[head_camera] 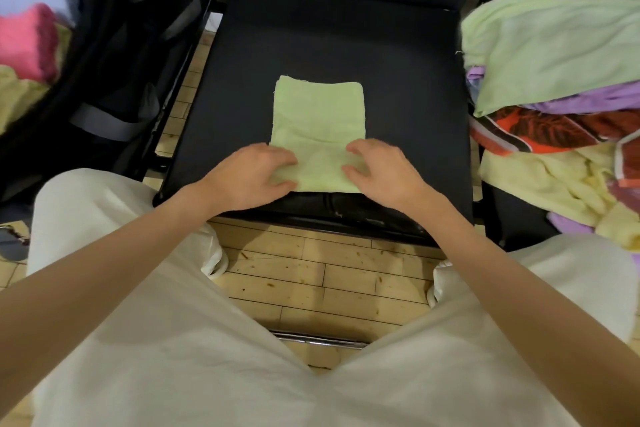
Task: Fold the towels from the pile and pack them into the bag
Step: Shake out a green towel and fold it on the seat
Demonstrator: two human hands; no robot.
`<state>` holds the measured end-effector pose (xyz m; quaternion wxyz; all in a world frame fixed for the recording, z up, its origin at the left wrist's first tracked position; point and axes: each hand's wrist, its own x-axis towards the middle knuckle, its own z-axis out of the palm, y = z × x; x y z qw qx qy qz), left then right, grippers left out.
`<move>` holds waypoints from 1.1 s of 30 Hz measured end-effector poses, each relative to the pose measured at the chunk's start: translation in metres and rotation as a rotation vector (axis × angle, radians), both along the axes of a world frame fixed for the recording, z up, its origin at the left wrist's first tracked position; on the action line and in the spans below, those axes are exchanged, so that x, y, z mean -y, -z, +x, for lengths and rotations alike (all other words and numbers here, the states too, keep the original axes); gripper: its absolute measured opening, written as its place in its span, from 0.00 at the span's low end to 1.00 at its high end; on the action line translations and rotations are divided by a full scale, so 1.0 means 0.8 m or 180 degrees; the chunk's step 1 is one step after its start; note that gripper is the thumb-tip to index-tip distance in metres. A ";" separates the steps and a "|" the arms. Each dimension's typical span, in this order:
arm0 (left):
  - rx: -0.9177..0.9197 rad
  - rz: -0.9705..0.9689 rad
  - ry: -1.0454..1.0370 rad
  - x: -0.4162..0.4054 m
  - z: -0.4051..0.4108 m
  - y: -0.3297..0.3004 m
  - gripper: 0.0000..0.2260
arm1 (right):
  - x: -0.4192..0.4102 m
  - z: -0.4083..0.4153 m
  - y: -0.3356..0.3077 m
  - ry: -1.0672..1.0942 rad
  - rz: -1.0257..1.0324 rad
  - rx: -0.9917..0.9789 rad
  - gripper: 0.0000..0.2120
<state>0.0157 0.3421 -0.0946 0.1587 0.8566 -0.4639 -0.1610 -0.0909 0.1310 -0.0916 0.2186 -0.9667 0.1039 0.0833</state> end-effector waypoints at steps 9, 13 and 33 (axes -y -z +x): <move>-0.0177 0.0563 -0.0114 0.010 0.008 -0.003 0.24 | 0.013 -0.013 0.014 -0.0163 0.0249 -0.0563 0.25; -0.0051 0.0186 -0.0219 0.011 0.011 -0.002 0.14 | 0.020 -0.004 0.009 0.0194 0.0559 -0.0301 0.09; -0.1973 -0.0973 -0.2744 0.088 0.056 0.019 0.32 | 0.030 0.075 0.044 0.2235 0.1880 0.0400 0.17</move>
